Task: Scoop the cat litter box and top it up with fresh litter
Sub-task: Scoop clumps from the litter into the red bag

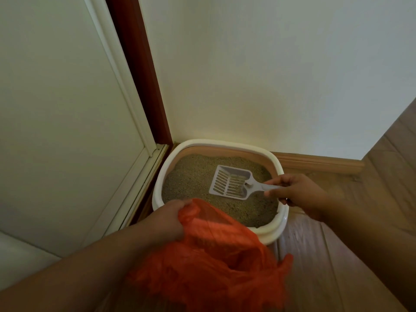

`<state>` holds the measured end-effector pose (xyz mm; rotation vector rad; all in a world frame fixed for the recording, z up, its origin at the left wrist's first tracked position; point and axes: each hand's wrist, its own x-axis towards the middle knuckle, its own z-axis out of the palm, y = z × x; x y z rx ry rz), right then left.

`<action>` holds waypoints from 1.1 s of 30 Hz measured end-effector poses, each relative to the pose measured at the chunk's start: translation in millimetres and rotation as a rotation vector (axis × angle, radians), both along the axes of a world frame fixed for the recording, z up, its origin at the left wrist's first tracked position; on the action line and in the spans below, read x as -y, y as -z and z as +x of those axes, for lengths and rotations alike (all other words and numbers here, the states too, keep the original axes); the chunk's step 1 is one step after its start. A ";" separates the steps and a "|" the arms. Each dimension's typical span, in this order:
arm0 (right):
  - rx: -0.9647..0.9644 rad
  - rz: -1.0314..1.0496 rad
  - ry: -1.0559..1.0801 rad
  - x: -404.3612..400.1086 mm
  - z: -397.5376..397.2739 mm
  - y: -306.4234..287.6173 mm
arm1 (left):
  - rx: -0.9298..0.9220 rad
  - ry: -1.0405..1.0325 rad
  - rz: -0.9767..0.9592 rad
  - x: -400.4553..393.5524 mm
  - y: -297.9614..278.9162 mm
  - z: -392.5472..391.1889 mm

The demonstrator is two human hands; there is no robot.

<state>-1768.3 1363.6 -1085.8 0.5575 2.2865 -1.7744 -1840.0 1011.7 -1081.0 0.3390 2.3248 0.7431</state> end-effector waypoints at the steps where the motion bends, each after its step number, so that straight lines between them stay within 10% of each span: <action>1: -0.007 -0.014 -0.035 -1.6 3.2 -5.9 | 0.029 -0.001 -0.005 0.4 -1.8 0.0; 23: -0.095 0.969 -0.895 62.5 15.3 -34.6 | 0.167 0.061 -0.049 -14.2 -16.5 13.6; 33: -0.073 0.931 -0.900 58.4 11.3 -46.3 | 0.128 0.064 -0.086 -11.2 -13.9 10.9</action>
